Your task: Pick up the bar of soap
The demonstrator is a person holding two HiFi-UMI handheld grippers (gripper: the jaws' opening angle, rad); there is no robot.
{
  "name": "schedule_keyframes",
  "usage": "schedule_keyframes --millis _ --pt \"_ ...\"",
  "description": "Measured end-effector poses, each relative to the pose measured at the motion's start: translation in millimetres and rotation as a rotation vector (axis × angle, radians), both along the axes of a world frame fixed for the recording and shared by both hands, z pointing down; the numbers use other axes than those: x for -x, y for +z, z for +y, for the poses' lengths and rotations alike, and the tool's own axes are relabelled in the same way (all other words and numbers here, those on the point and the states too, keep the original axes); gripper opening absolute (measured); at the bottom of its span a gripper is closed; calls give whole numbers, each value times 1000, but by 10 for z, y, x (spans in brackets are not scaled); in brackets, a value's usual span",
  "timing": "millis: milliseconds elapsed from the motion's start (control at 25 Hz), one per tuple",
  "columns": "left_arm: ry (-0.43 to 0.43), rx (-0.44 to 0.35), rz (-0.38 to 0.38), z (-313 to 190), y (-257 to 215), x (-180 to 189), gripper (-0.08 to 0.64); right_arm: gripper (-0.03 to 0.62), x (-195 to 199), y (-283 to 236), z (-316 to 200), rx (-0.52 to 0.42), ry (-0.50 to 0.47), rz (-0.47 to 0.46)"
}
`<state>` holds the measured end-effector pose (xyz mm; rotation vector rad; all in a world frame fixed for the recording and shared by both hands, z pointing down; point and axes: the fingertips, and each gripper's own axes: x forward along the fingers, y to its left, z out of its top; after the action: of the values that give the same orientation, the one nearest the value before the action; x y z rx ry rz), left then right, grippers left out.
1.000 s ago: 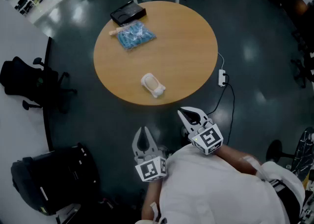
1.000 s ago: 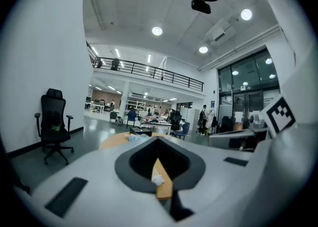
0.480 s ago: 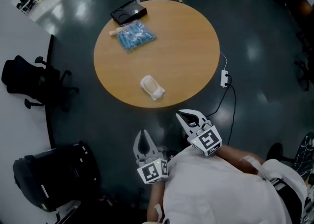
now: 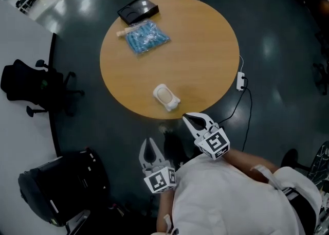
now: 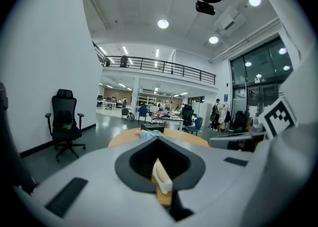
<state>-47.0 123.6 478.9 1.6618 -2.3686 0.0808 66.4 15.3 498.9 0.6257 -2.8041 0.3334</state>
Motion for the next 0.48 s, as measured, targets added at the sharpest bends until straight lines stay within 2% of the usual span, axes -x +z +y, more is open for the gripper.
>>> schedule_keyframes --millis 120,280,480 --pt "48 -12 -2 -323 32 366 6 14 272 131 -266 -13 48 29" --pt "167 -17 -1 -712 0 779 6 14 564 371 -470 13 136 101" --pt "254 -14 26 -1042 -13 1078 6 14 827 721 -600 65 171 199"
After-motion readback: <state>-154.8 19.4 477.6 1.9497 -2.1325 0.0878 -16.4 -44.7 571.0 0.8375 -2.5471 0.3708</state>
